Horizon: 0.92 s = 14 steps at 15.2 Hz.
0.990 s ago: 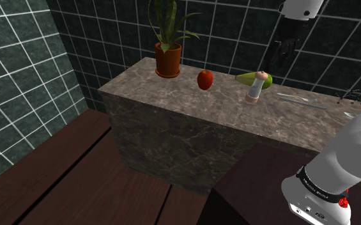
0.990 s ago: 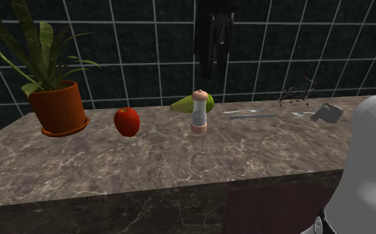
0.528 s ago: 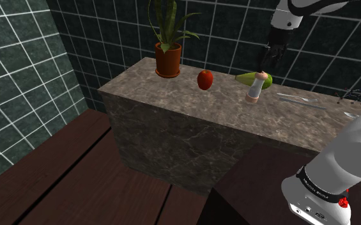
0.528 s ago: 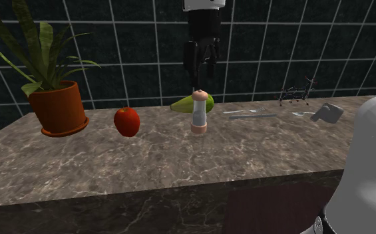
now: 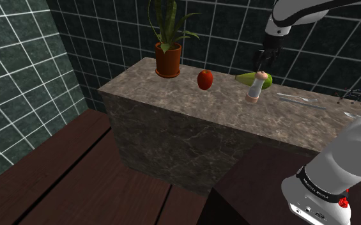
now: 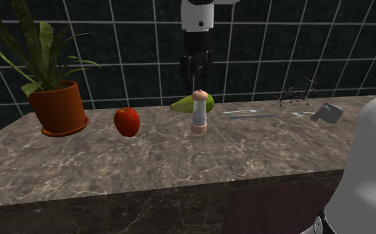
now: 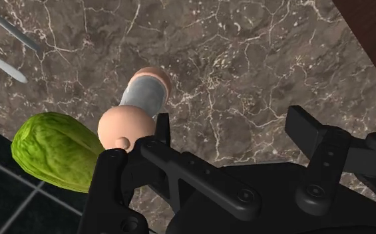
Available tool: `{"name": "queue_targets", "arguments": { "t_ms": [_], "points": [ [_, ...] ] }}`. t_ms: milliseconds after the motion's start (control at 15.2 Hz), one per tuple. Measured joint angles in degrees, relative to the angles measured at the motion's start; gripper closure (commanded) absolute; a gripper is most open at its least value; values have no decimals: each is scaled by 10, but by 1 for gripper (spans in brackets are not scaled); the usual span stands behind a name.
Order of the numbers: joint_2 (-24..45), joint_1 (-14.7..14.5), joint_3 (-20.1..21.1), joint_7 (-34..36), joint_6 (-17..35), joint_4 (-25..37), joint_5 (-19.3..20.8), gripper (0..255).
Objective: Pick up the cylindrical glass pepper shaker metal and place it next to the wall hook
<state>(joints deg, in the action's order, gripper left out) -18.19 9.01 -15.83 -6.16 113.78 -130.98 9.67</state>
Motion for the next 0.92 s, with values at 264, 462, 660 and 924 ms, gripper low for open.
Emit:
{"name": "queue_targets", "arguments": {
  "t_ms": [264,462,660,924],
  "points": [
    [71,12,-24,-16,32,45,-3,0],
    [126,22,-42,-31,56,81,-11,0],
    [179,33,-56,-47,75,117,-24,0],
    [200,37,-60,-52,103,111,-29,0]
  ]
}}
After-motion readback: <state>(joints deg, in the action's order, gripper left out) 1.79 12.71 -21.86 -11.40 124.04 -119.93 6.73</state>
